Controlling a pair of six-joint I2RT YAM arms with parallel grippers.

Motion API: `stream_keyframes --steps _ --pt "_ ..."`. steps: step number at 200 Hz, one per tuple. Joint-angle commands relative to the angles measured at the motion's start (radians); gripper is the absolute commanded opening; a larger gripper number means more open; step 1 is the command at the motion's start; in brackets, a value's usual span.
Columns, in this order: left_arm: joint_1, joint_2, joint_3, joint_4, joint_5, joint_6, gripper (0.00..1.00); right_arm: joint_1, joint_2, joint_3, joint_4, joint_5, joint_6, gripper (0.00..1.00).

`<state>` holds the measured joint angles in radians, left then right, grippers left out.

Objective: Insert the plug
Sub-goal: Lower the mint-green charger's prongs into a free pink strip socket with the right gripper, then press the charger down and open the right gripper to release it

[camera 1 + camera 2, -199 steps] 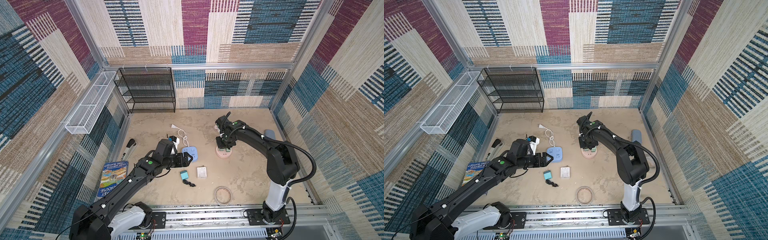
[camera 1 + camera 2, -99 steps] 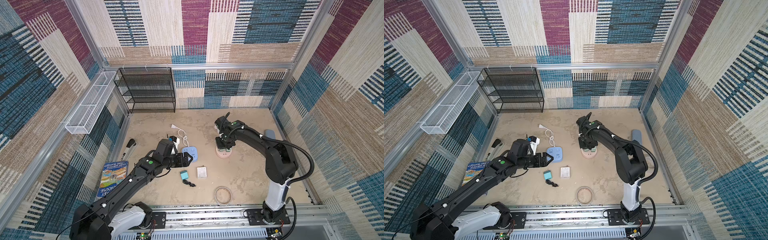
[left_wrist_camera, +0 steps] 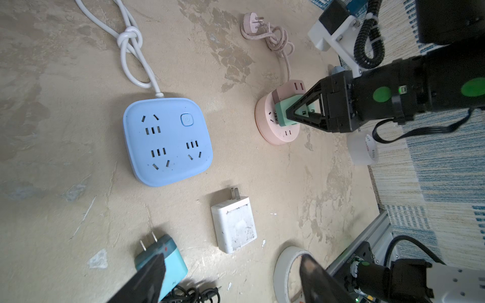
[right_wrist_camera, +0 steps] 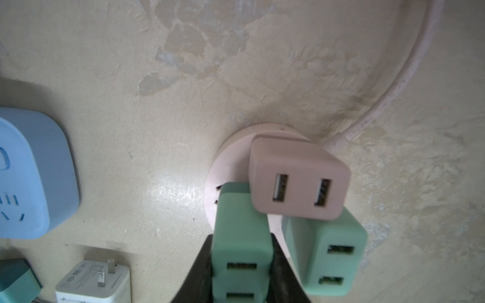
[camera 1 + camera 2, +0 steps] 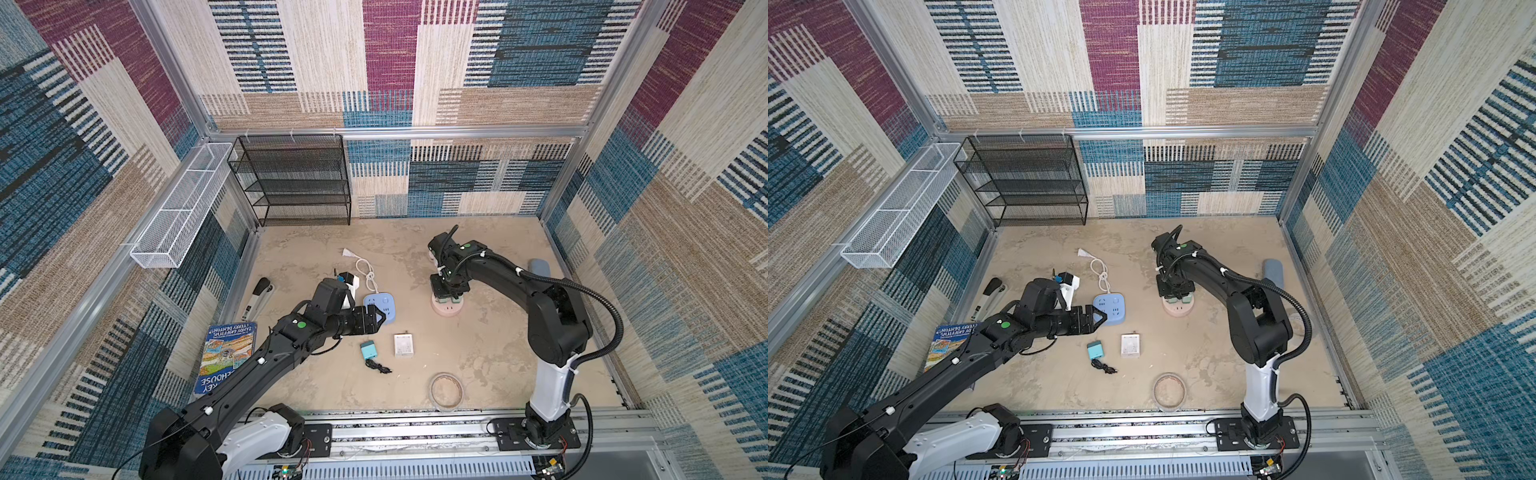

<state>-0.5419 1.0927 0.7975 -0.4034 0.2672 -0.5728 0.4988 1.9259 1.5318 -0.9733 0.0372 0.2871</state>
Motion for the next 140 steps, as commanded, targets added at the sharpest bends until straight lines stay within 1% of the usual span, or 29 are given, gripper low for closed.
stream_keyframes --steps 1,140 --pt "0.000 -0.002 -0.004 0.026 0.000 0.002 0.85 0.000 0.028 -0.006 0.007 -0.004 -0.005 0.00" --pt "0.000 0.009 -0.011 0.043 0.011 0.004 0.85 0.001 0.090 0.016 -0.001 -0.019 -0.016 0.00"
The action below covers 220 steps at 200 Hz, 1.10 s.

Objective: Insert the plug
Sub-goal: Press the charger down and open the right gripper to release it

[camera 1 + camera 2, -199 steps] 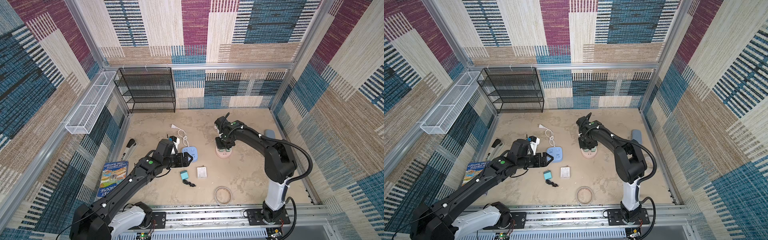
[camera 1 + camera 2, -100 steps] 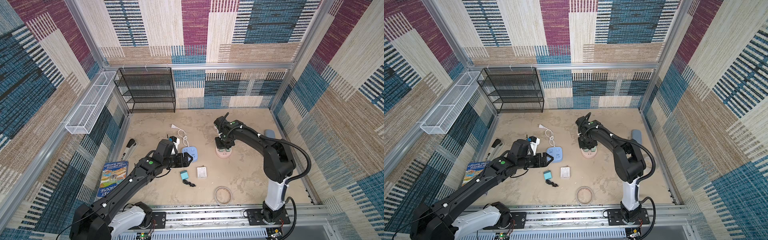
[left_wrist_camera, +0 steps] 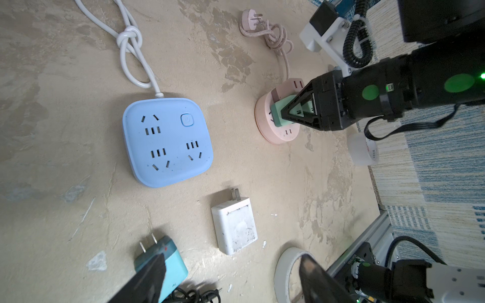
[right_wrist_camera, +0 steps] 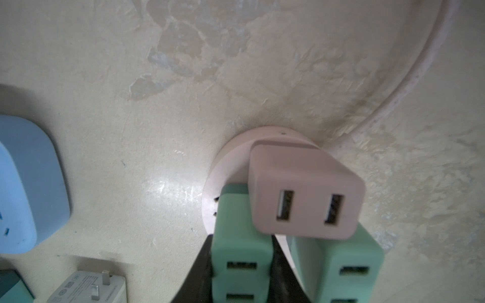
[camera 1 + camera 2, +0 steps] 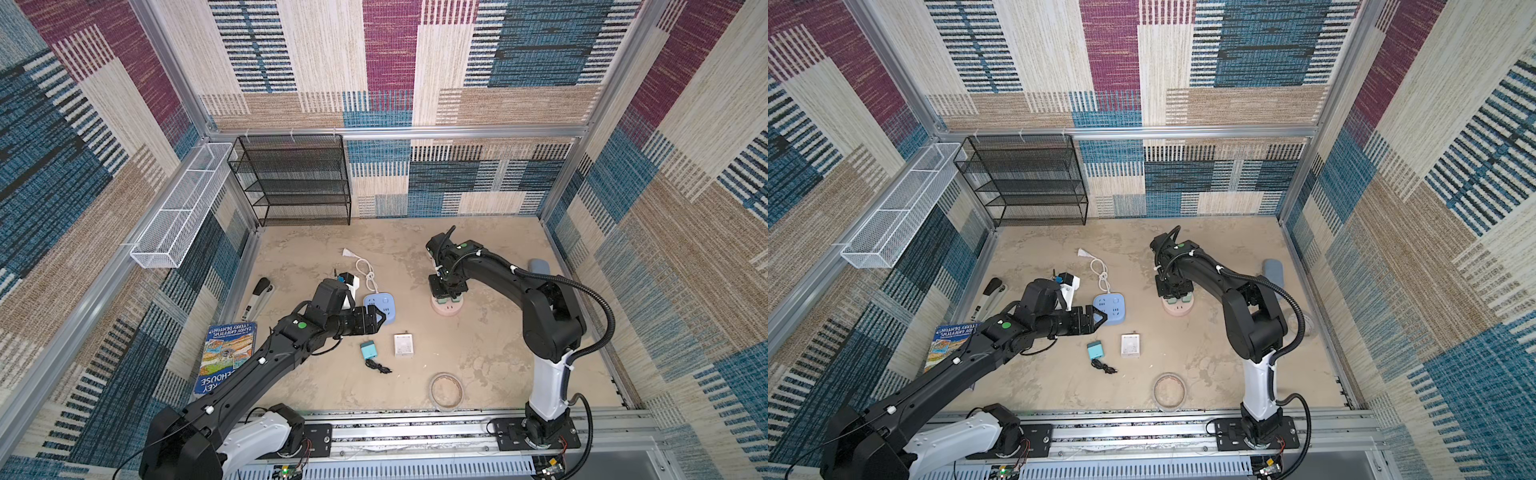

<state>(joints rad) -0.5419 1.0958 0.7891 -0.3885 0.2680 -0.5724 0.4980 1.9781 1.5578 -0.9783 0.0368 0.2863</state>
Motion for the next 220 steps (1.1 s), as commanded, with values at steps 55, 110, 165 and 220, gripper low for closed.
stream_keyframes --steps 55,110,165,220 --pt "0.000 0.022 0.007 0.031 0.017 0.006 0.85 0.001 0.069 -0.024 0.027 -0.037 -0.021 0.00" --pt "0.000 0.021 0.004 0.028 0.010 0.002 0.85 -0.001 0.064 -0.038 0.039 -0.030 -0.024 0.00" --pt "-0.001 0.007 0.016 0.010 0.007 -0.004 0.86 -0.003 0.034 -0.038 0.038 -0.048 -0.027 0.13" --pt "0.001 -0.019 0.018 -0.002 -0.004 -0.011 0.86 -0.003 -0.029 -0.047 0.062 -0.049 -0.022 0.36"
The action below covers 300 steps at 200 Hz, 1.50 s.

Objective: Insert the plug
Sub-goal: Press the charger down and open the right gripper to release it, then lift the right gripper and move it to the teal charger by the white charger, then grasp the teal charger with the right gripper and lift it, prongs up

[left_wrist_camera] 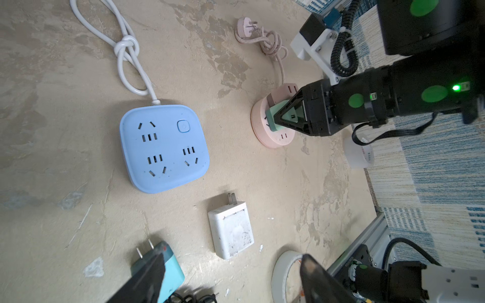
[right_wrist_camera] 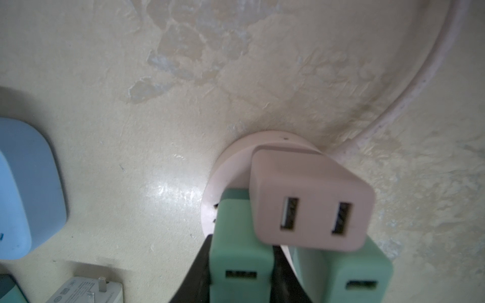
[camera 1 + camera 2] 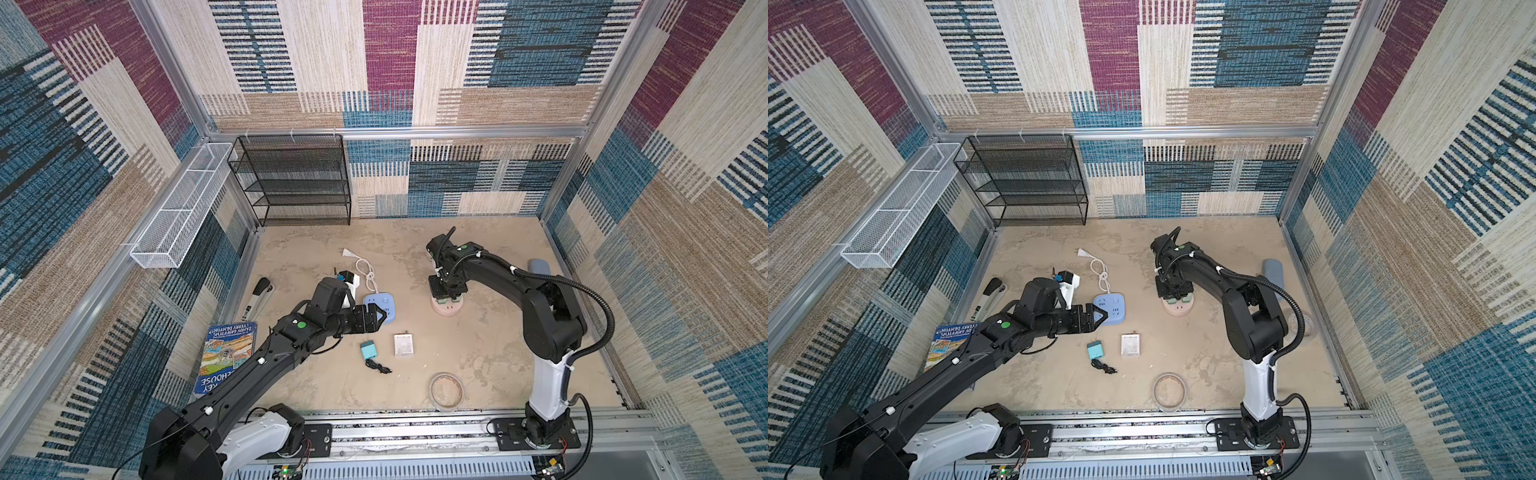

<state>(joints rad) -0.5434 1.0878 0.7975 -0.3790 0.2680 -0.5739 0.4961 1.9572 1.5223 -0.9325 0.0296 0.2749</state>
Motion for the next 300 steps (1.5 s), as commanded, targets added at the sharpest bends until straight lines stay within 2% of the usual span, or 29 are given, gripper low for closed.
stream_keyframes --steps 1,24,58,90,130,163,186,208,243,275,300 --pt "0.002 -0.013 0.010 -0.013 -0.004 -0.009 0.86 -0.001 -0.009 -0.011 0.016 -0.043 -0.011 0.36" --pt "0.000 -0.022 0.020 -0.024 -0.010 -0.006 0.86 0.001 -0.036 -0.012 0.028 -0.053 -0.011 0.44" --pt "0.000 -0.025 0.029 -0.029 -0.013 -0.006 0.86 -0.001 -0.070 -0.011 0.036 -0.075 -0.007 0.48" --pt "0.000 -0.022 0.032 -0.027 -0.010 -0.005 0.86 0.000 -0.105 -0.002 0.017 -0.065 -0.005 0.49" --pt "0.001 -0.005 0.032 -0.024 -0.010 -0.004 0.87 0.002 -0.179 -0.006 -0.010 0.001 0.022 0.49" --pt "0.002 -0.006 0.019 -0.002 -0.003 -0.012 0.87 0.038 -0.341 -0.136 0.148 -0.033 0.082 0.48" --pt "0.002 -0.021 0.013 -0.023 -0.018 -0.005 0.87 0.113 -0.455 -0.230 0.280 -0.038 0.154 0.47" --pt "0.003 -0.037 0.010 -0.065 -0.047 0.006 0.87 0.196 -0.478 -0.241 0.310 -0.023 0.219 0.45" --pt "0.016 -0.074 -0.015 -0.118 -0.074 0.006 0.87 0.344 -0.409 -0.222 0.310 0.060 0.258 0.45" --pt "0.047 -0.152 -0.063 -0.160 -0.091 -0.023 0.87 0.436 -0.319 -0.216 0.340 0.036 0.274 0.45" --pt "0.092 -0.236 -0.099 -0.205 -0.087 -0.041 0.88 0.494 -0.241 -0.199 0.358 0.022 0.277 0.50"
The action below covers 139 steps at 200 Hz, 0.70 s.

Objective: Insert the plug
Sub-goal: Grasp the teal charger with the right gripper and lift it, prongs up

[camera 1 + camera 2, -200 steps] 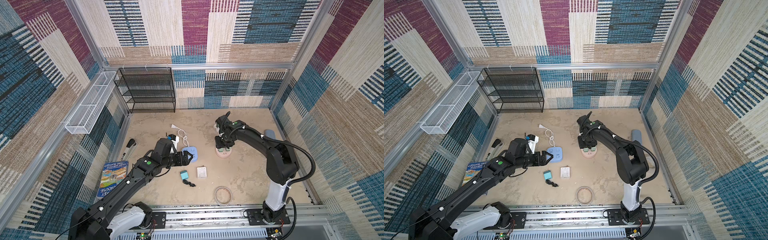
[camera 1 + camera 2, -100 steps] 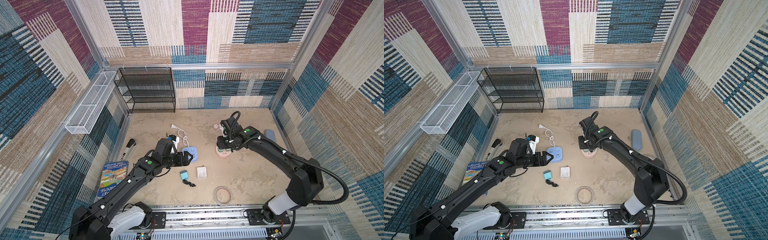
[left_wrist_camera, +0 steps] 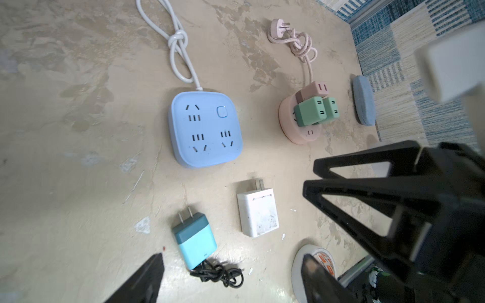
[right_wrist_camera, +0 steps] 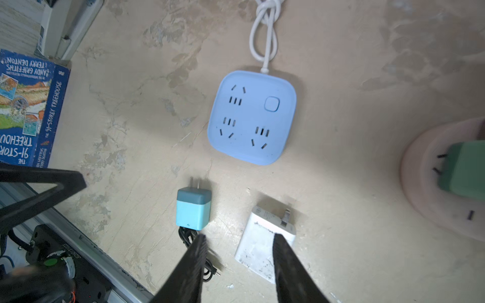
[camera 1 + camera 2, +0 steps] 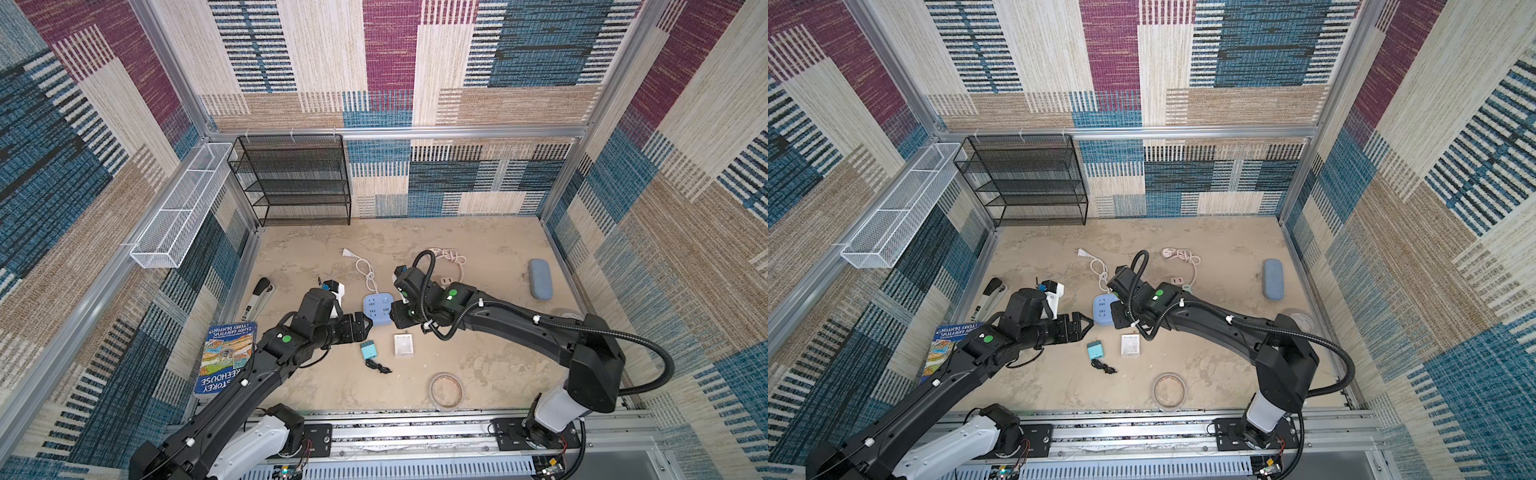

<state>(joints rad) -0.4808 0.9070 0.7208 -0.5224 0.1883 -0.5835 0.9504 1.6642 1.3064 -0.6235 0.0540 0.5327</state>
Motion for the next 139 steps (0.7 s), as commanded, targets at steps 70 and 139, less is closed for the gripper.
stream_keyframes --steps 70,139 --pt "0.165 -0.216 -0.069 -0.158 0.020 -0.053 0.90 0.107 0.225 0.054 0.097 -0.065 0.013 0.63" --pt "0.206 -0.203 -0.075 -0.125 0.081 -0.058 0.89 0.121 0.317 0.097 0.088 -0.103 0.003 0.60"
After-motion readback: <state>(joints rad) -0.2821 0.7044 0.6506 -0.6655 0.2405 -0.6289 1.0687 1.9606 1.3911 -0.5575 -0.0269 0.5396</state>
